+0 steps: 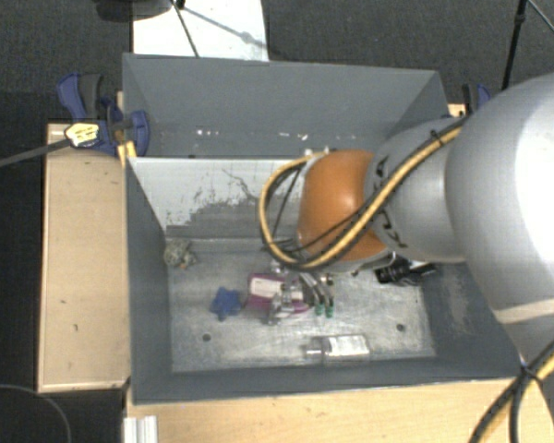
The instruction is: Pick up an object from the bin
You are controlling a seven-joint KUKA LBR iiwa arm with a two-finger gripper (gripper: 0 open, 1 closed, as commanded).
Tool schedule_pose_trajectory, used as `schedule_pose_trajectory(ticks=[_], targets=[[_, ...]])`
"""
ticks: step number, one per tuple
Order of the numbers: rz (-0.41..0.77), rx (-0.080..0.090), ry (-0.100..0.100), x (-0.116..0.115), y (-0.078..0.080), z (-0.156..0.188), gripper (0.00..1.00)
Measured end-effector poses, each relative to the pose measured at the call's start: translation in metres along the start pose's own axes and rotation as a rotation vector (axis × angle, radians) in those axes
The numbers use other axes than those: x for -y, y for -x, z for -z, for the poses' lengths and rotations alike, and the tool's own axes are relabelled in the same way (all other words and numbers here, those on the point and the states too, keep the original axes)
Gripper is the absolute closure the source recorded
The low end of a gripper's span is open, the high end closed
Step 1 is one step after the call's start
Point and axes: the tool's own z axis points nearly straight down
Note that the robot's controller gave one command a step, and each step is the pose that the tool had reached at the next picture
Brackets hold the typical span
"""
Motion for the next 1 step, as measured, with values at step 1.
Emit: schedule_pose_trajectory(ticks=[1], targets=[[0.004,0.009,0.002,-0.0004,0.0017,0.0781,1.0]])
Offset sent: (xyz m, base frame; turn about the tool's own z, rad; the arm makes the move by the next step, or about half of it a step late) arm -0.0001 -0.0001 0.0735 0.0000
